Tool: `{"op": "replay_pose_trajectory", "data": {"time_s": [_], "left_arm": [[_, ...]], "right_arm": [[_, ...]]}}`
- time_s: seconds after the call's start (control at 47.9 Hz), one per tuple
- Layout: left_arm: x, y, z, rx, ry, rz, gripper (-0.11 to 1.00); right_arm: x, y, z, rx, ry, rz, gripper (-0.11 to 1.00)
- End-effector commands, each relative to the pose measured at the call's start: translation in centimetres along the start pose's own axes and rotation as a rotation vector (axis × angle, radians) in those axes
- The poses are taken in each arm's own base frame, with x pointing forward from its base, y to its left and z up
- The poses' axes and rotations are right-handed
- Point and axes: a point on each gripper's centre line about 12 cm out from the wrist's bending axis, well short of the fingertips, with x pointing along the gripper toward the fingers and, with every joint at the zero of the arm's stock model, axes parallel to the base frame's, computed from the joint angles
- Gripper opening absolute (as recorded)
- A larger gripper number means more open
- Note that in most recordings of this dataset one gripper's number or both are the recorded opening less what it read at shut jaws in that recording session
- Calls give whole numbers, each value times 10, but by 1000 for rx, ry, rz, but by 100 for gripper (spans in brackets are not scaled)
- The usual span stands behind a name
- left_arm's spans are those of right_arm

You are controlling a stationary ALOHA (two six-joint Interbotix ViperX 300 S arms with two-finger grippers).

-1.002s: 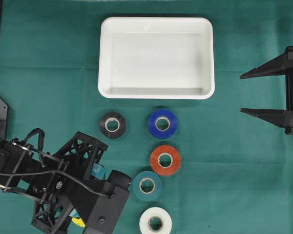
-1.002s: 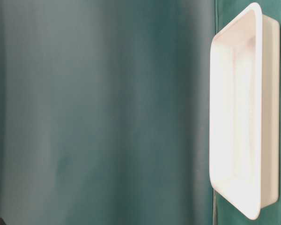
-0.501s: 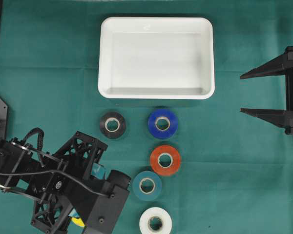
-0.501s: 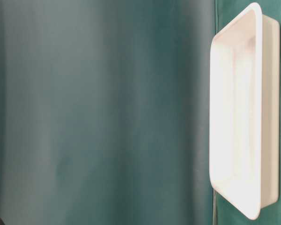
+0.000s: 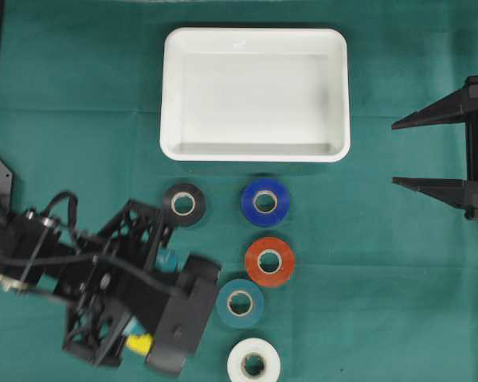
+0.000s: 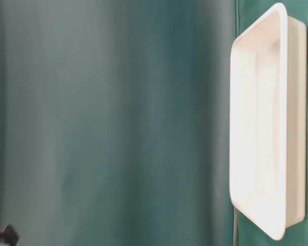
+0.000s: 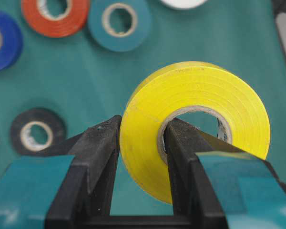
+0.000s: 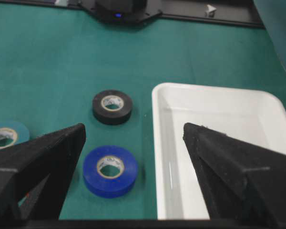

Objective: Pick up the tape from a random location and place it into the white case.
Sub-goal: 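Lift the yellow roll with the left gripper and carry it over the tray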

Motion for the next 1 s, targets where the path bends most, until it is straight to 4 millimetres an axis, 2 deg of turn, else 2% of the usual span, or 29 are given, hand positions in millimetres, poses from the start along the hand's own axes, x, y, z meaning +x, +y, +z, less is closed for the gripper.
{"op": "replay_pose_trajectory", "data": {"time_s": [0.0, 0.292, 0.543, 0.751, 0.981], "left_arm": [[-14, 18, 0, -43, -39, 25, 23], [-12, 74, -16, -183, -20, 95, 23], [-17, 130, -36, -329, -31, 169, 23], [-25, 174, -63, -461, -25, 233, 23], [-34, 206, -90, -571, -25, 288, 23]], "right_arm": [[1, 1, 11, -3, -24, 3, 91], [2, 1, 8, -3, -6, 2, 91], [2, 1, 8, -9, -1, 2, 91], [2, 1, 7, -9, 8, 2, 91], [2, 1, 7, -9, 9, 1, 91]]}}
